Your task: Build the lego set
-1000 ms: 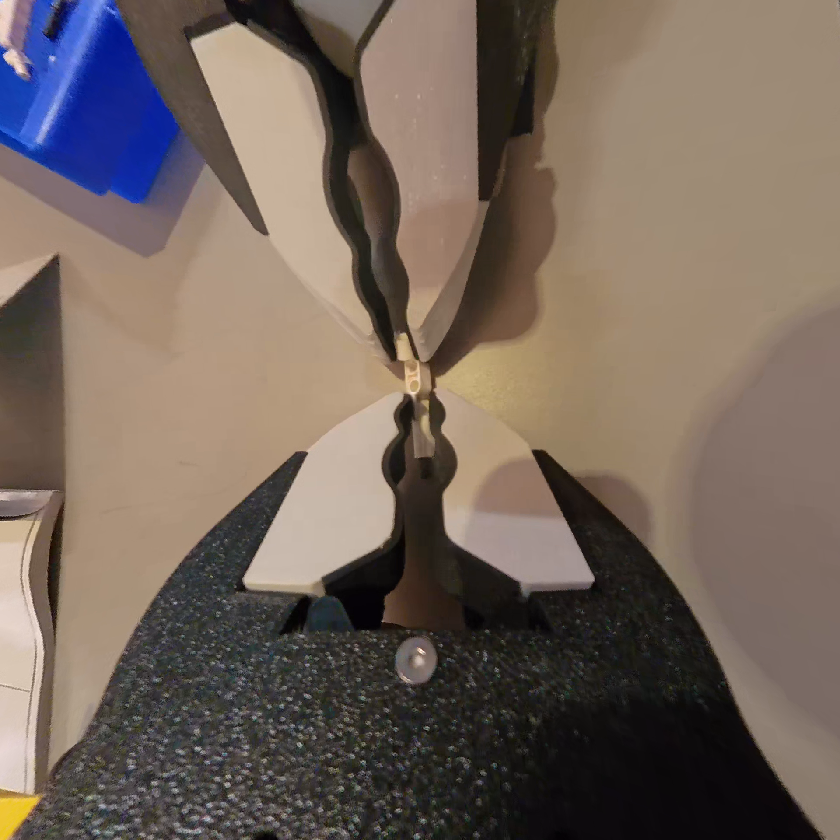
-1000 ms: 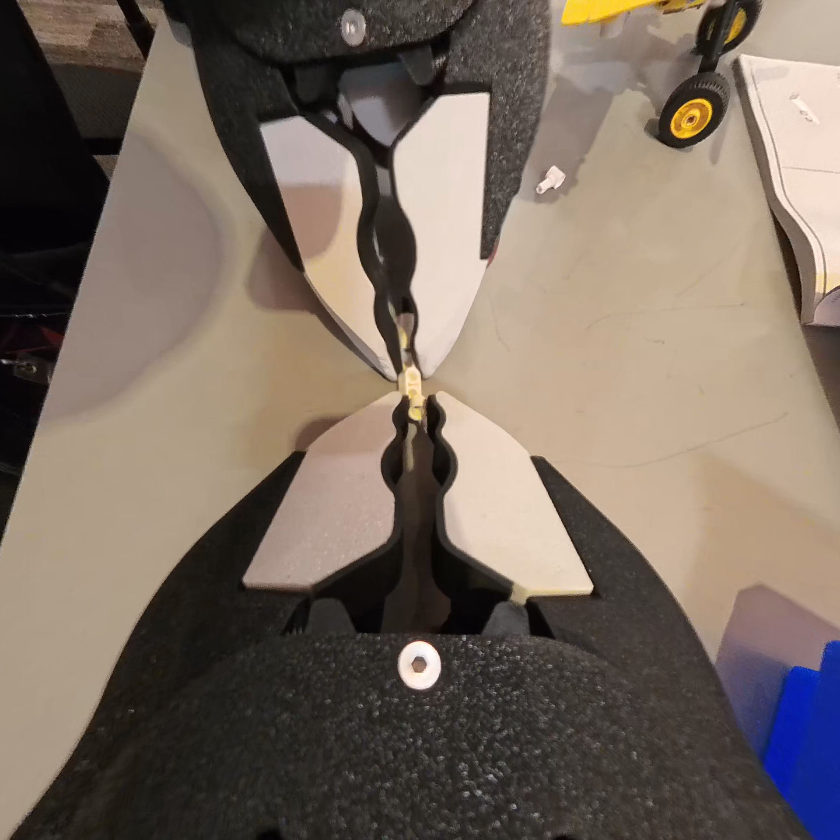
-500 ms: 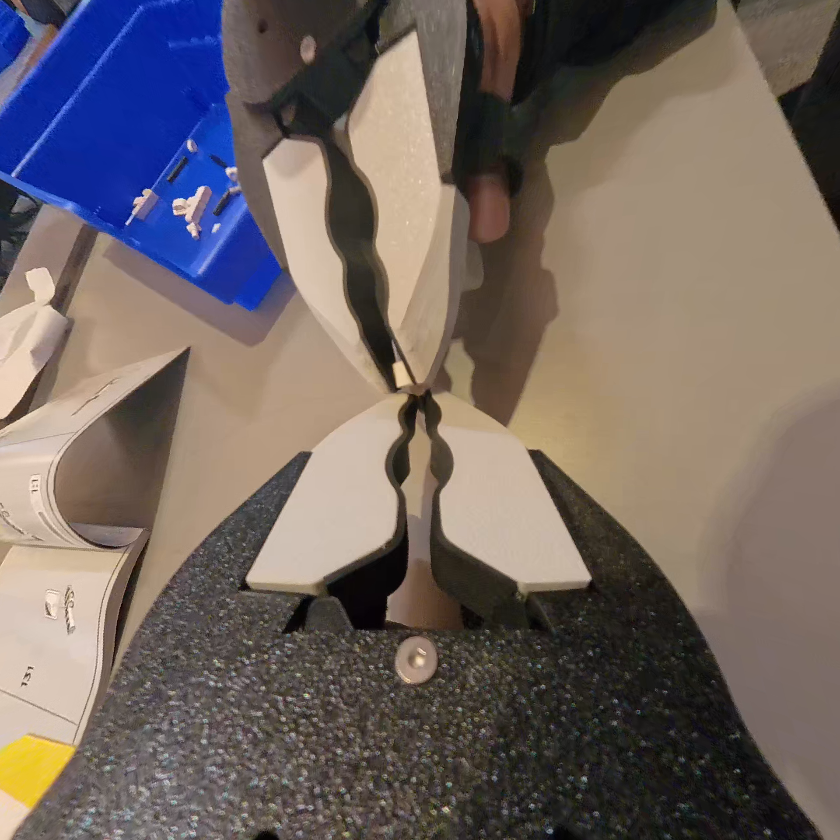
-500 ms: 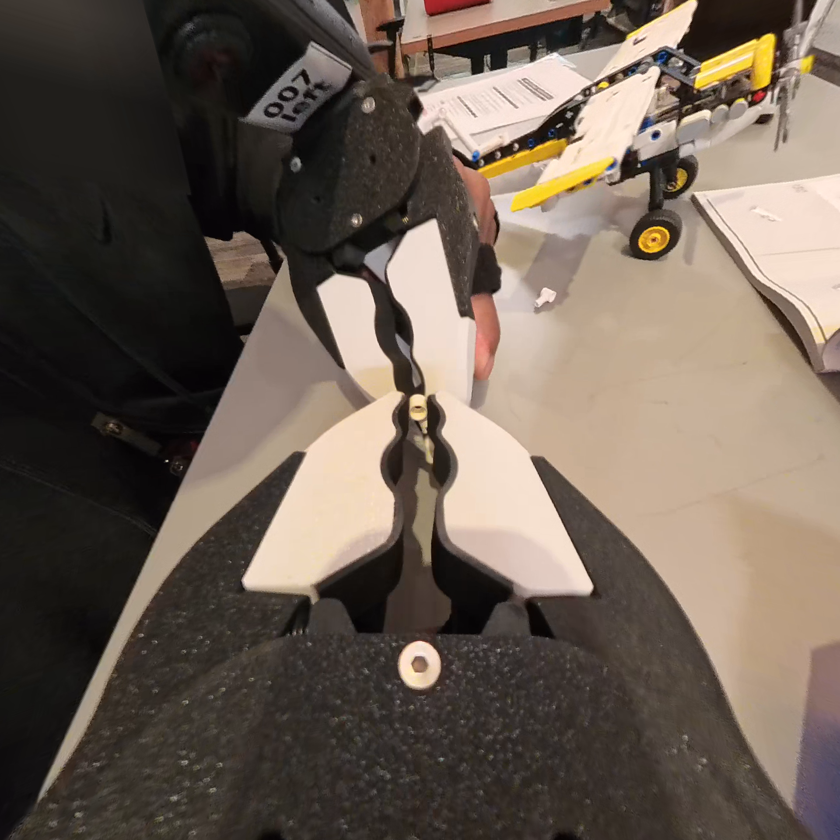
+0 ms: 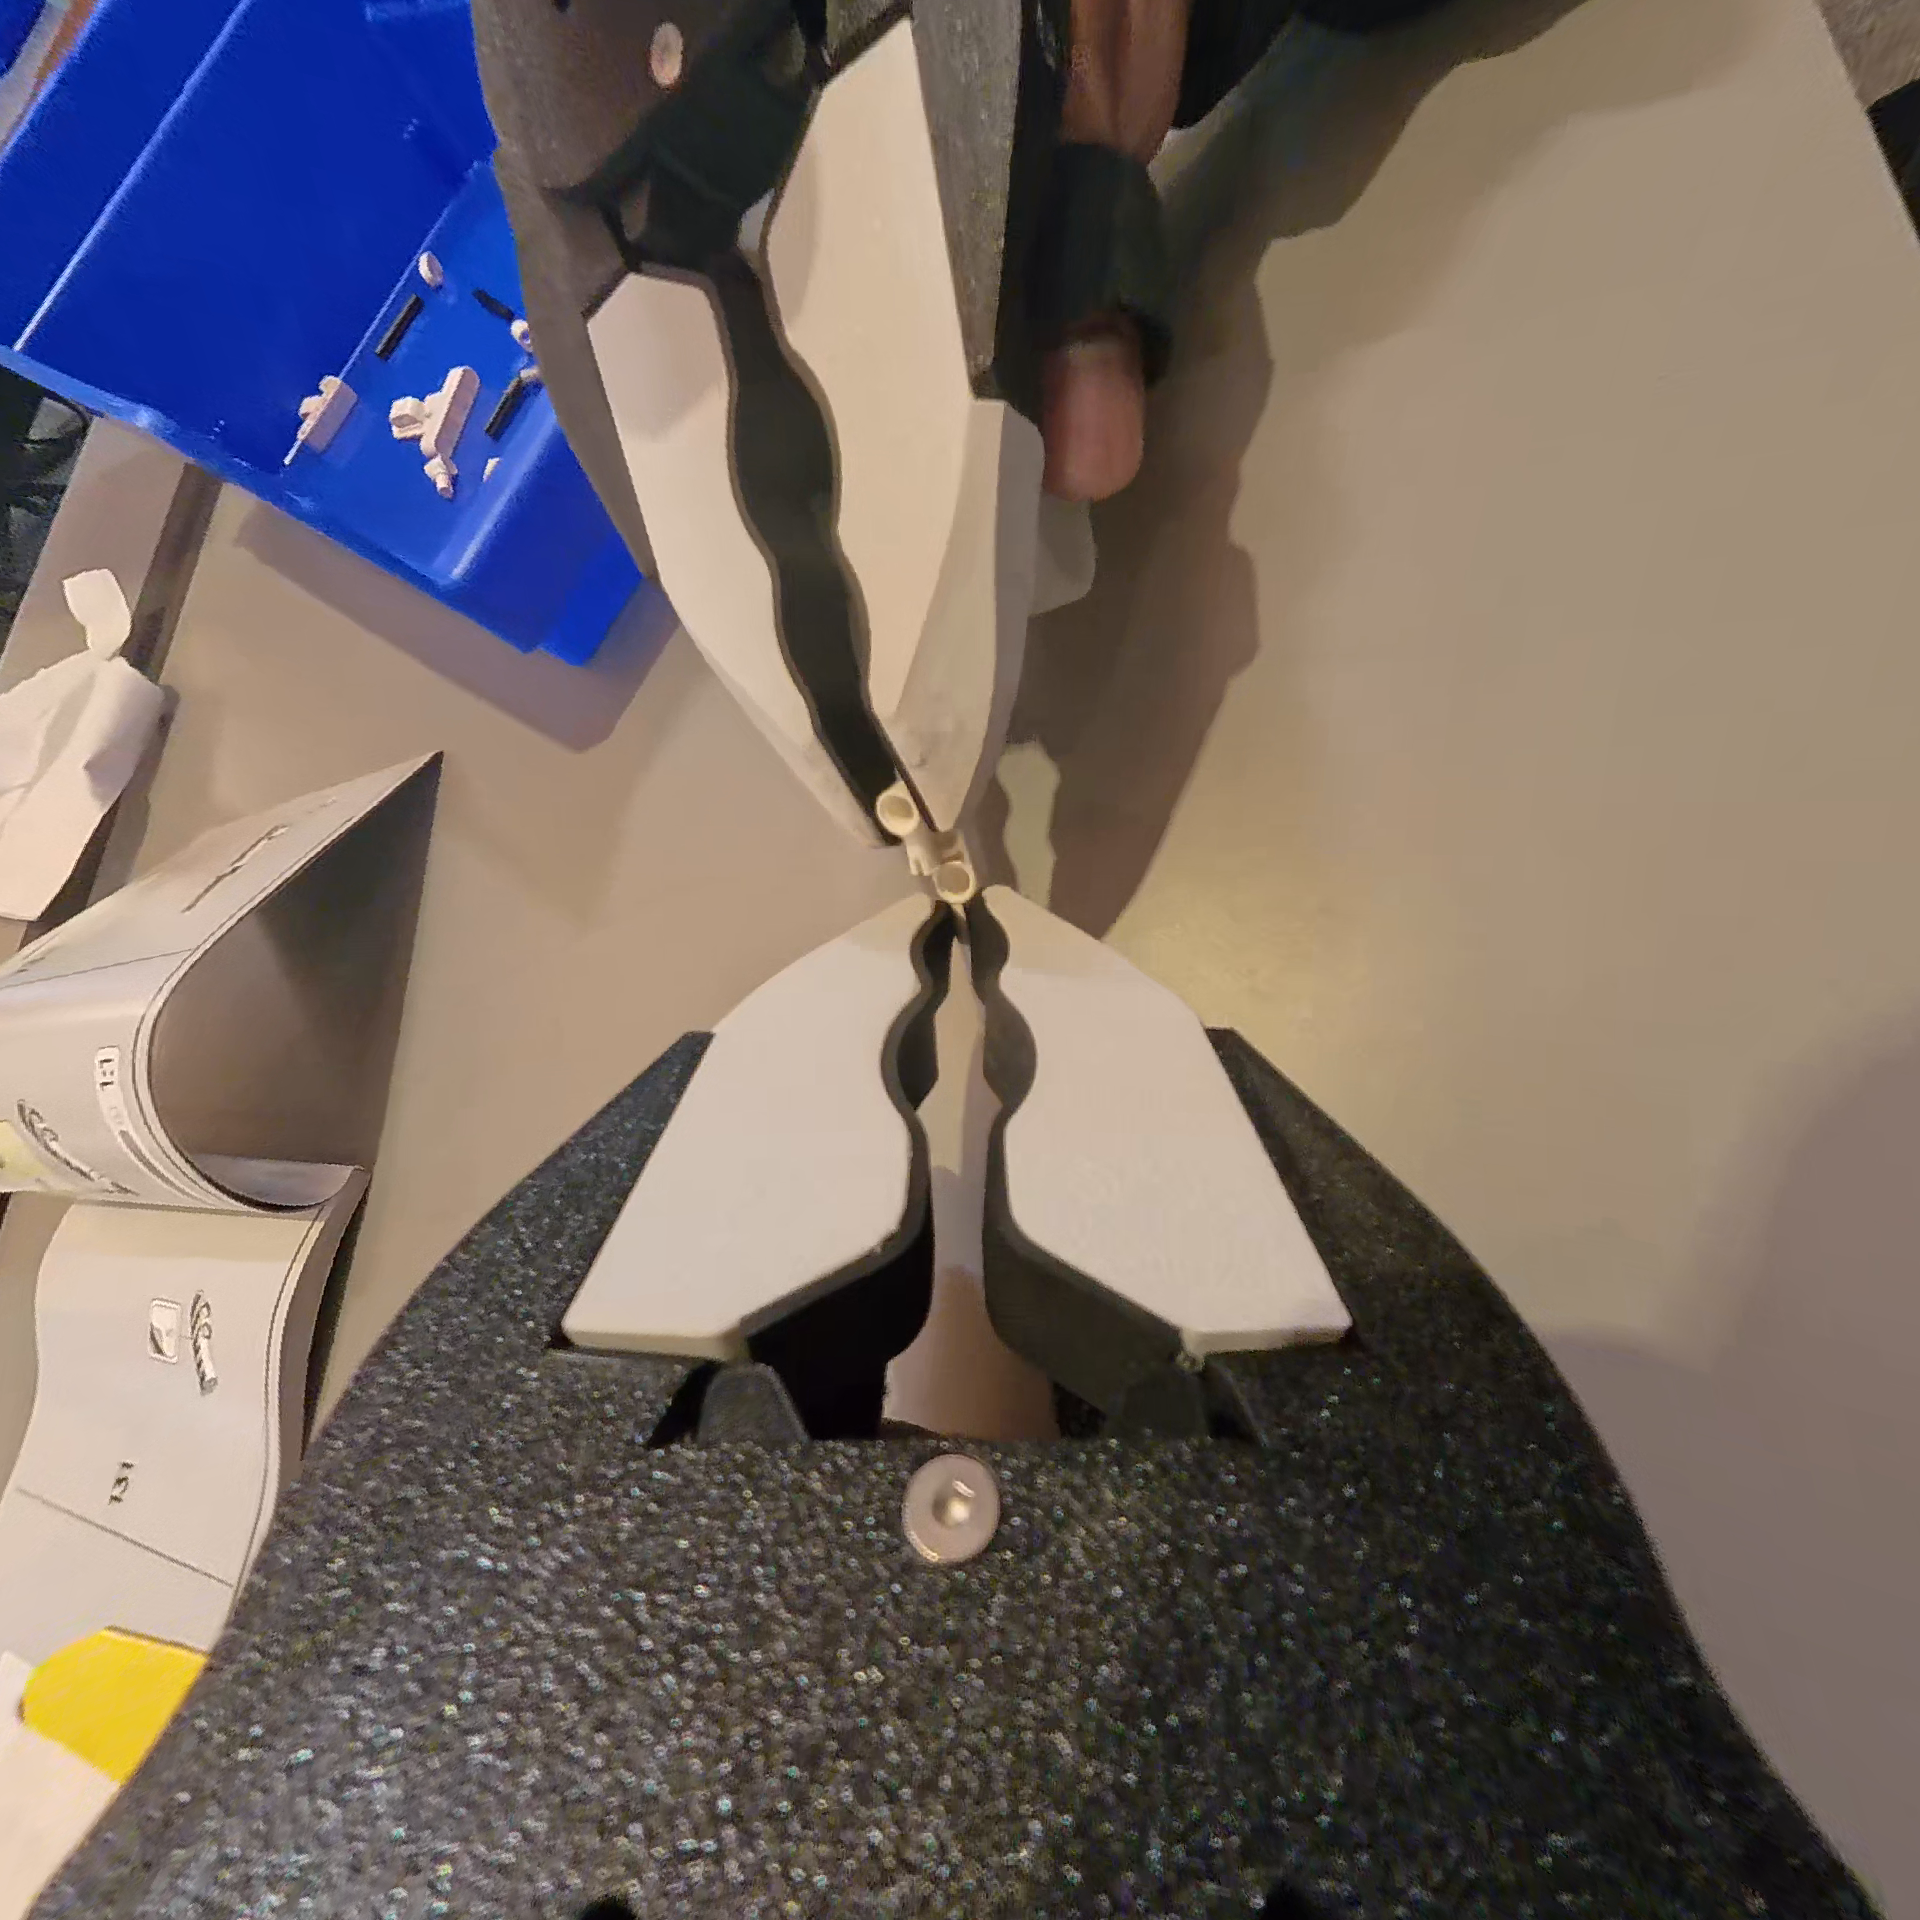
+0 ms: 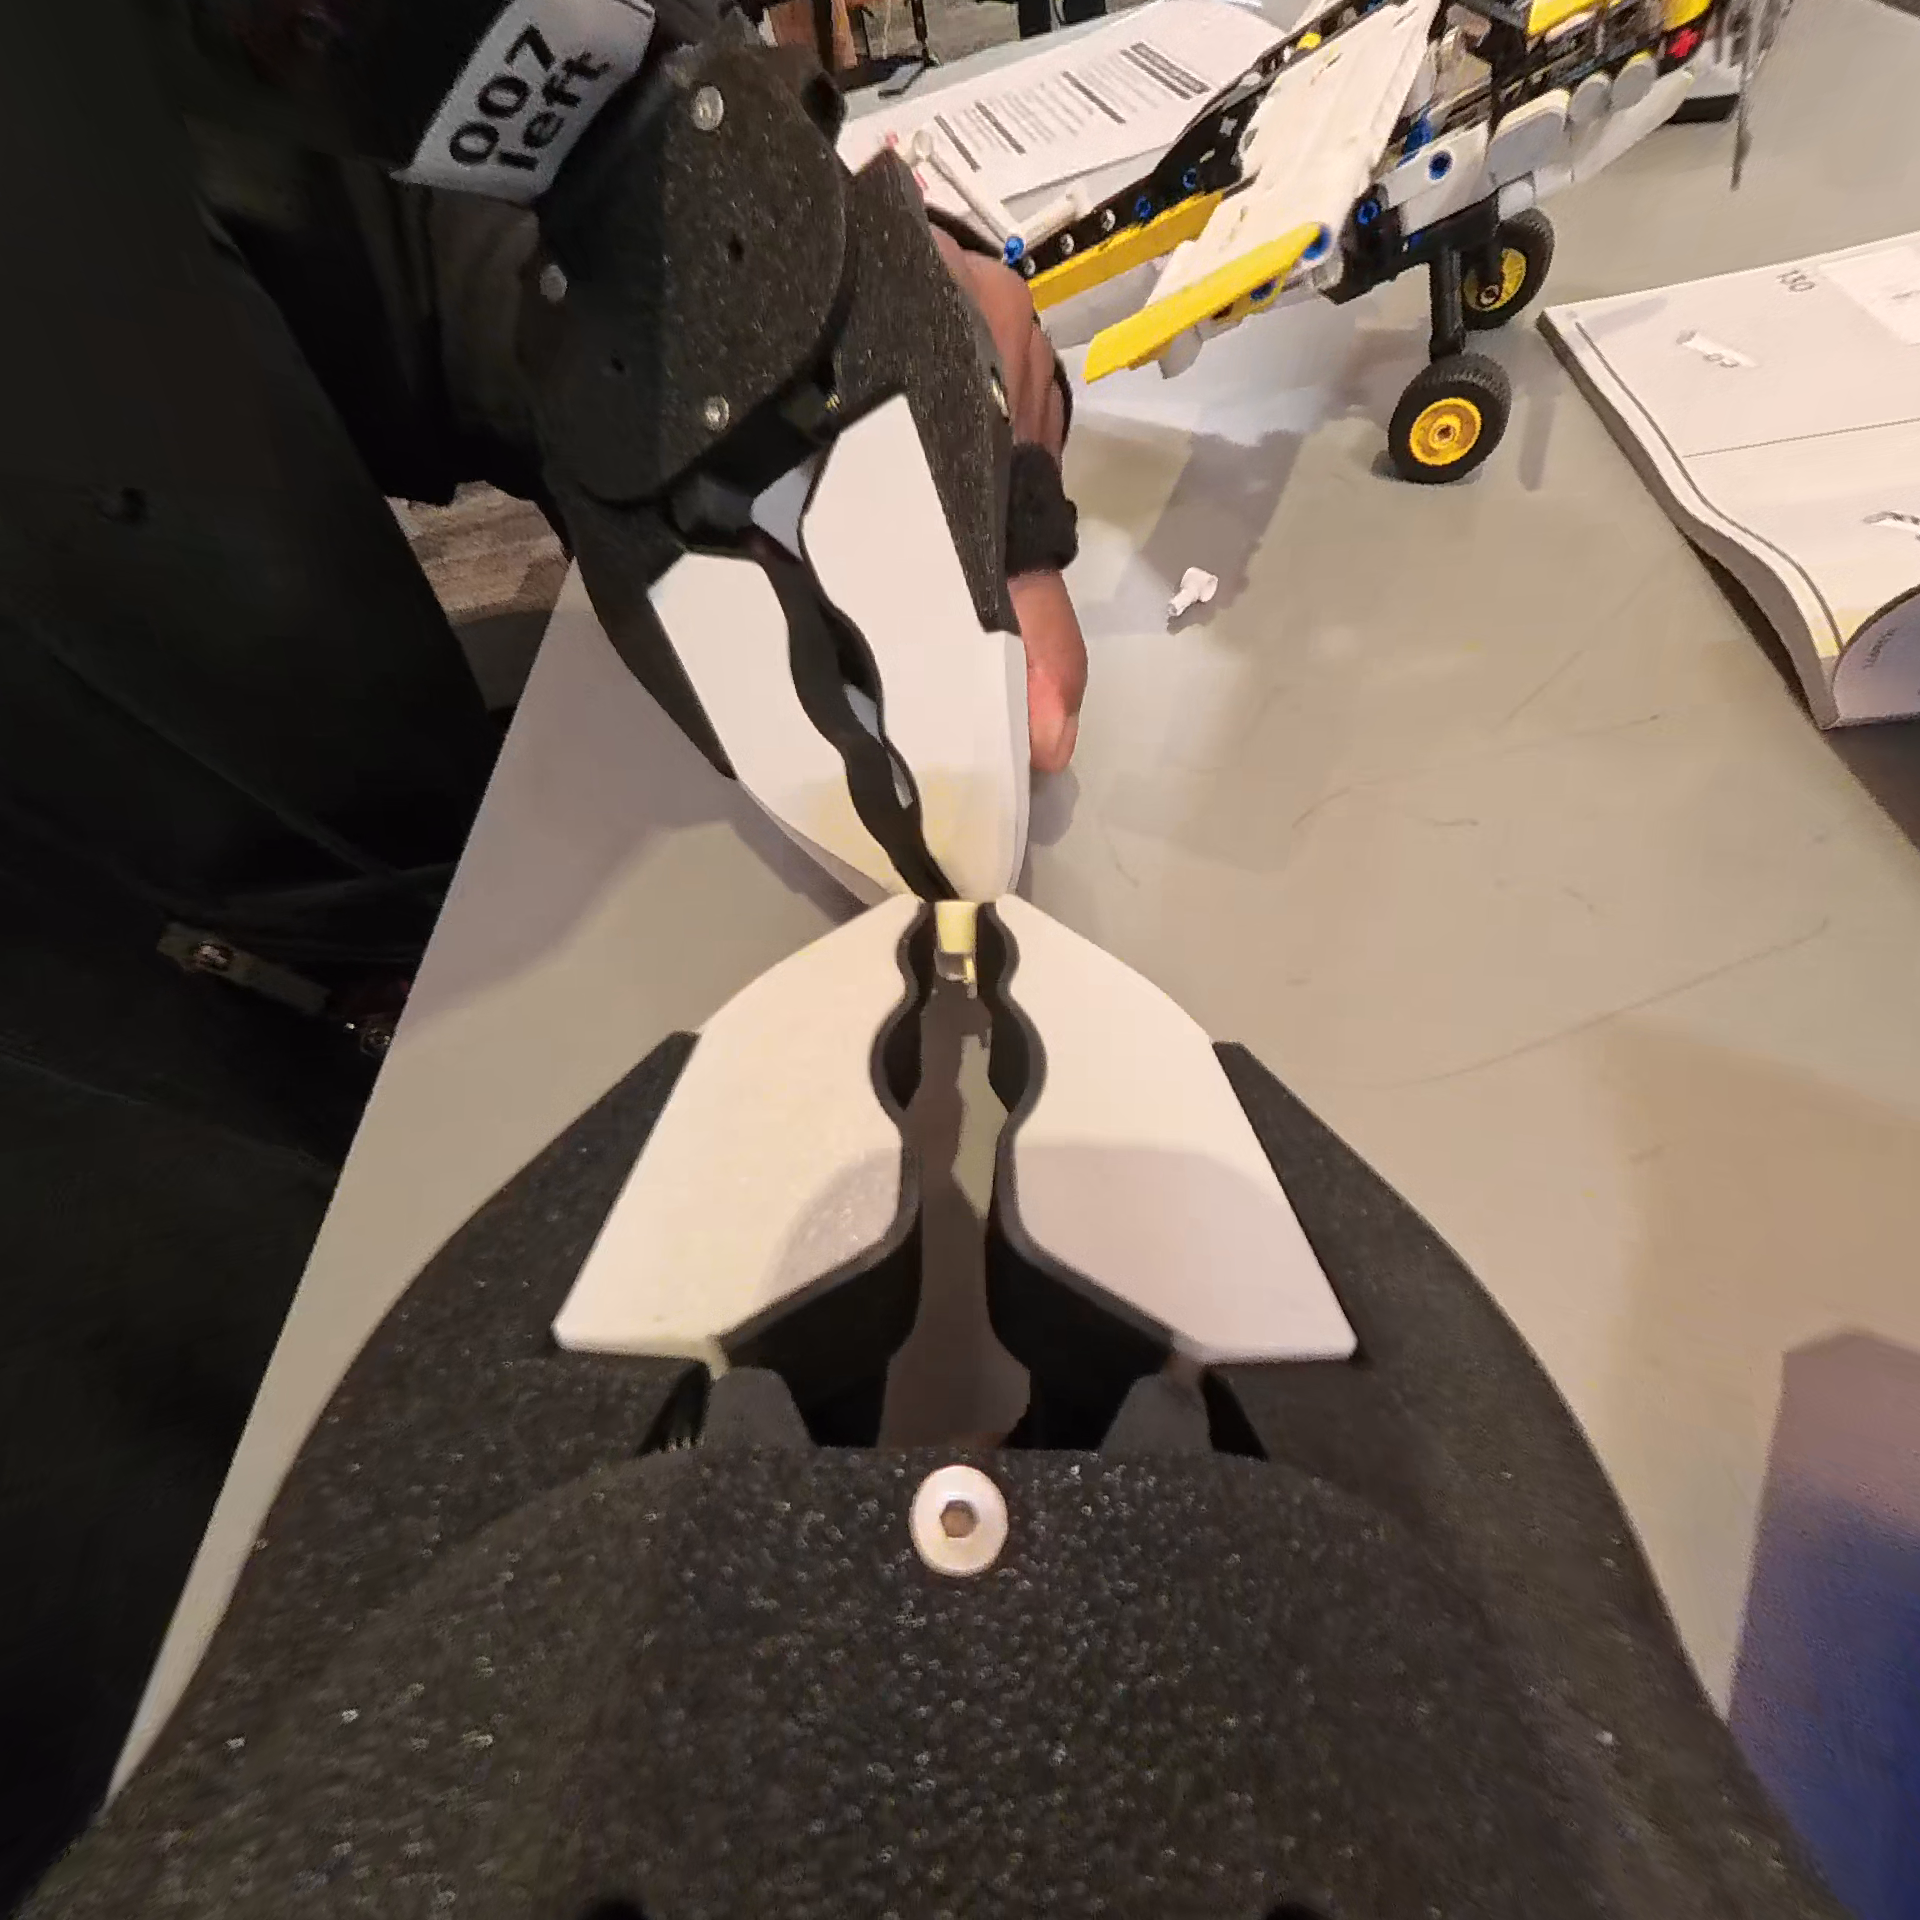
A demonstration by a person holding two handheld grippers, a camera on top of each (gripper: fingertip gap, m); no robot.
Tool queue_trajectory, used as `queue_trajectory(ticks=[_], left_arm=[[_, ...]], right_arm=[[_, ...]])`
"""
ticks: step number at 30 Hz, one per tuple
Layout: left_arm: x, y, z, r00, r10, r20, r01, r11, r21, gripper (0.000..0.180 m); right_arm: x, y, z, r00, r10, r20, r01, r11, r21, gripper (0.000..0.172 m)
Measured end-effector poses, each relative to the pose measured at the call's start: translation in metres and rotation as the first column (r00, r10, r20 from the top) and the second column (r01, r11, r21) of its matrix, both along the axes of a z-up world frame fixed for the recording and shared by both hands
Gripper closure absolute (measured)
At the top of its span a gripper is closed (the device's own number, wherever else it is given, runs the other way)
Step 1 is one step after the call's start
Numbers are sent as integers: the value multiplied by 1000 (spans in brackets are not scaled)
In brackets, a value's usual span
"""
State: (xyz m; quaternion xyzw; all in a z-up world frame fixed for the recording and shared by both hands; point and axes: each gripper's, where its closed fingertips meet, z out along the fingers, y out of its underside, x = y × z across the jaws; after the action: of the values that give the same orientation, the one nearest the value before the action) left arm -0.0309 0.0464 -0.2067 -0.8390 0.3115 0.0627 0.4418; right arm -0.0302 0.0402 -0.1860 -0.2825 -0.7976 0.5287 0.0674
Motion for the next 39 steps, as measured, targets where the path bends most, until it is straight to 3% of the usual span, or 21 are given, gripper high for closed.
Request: queue_trajectory(ticks=[5, 17, 39], left_arm=[[-6, -5, -11, 996, -1, -91, -5, 998, -67, 177], [2, -5, -23, 995, -17, -98, 2, 988, -155, 175], [0, -6, -26, 989, 46, 139, -13, 974, -227, 170]], right_arm=[[4, 2, -8, 1000, 21, -7, -20, 996, 86, 164], [7, 0, -25, 999, 31, -10, -27, 967, 253, 164], [3, 2, -34, 998, 1, 67, -19, 965, 262, 164]])
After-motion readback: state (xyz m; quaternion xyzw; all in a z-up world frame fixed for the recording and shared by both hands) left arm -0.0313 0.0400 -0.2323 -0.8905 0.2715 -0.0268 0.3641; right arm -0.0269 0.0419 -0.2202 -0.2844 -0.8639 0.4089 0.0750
